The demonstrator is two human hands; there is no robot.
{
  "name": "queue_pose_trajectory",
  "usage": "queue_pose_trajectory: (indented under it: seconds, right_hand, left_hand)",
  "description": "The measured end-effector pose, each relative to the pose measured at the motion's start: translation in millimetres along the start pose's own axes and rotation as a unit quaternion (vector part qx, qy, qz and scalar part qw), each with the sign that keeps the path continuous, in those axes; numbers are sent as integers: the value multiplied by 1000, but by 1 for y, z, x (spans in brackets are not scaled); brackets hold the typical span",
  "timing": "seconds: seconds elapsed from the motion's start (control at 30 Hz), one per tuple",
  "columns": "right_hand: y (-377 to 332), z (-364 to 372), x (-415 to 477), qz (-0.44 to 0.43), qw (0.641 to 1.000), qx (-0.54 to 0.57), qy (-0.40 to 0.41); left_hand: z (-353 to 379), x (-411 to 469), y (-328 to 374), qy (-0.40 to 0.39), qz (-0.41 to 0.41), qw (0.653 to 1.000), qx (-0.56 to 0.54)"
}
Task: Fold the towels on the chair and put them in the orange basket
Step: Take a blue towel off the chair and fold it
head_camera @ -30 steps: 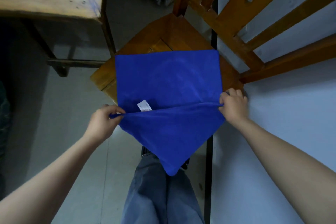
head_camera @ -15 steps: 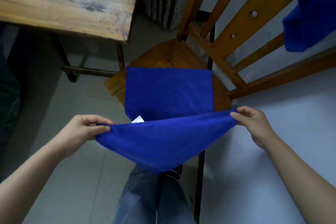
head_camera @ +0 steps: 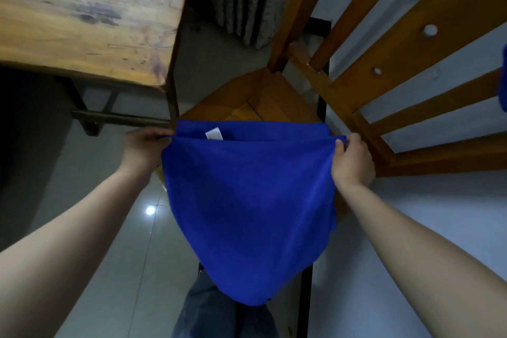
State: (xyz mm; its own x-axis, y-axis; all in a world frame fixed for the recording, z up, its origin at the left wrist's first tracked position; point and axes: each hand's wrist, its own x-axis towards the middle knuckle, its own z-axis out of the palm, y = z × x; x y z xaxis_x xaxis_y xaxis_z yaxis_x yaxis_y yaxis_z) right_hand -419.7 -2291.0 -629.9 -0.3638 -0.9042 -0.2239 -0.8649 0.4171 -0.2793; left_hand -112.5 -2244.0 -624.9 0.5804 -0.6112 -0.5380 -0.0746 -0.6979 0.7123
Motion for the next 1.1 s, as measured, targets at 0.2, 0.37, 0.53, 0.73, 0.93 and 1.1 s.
queue_pose_trajectory:
  seconds: [0.2,0.37,0.53,0.73,0.93,1.1]
  right_hand:
    - [-10,32,25,-16,999,-3,42]
    - [-9,58,49,-51,995,-82,-5]
    - [-2,65,61,-132,979,-152,-44]
    - [-7,58,62,-213,940,-257,-70]
    - [-10,47,49,-213,936,-272,-69]
    - [14,17,27,-205,955,-197,-85]
  left_hand:
    - [22,35,0,82,88,993,11]
    - [39,65,-12,68,110,982,135]
    - [41,77,-22,-3,208,911,356]
    - [32,75,-20,-63,302,794,523]
    - [19,58,-20,-87,308,803,504]
    - [-19,16,-21,-101,264,869,407]
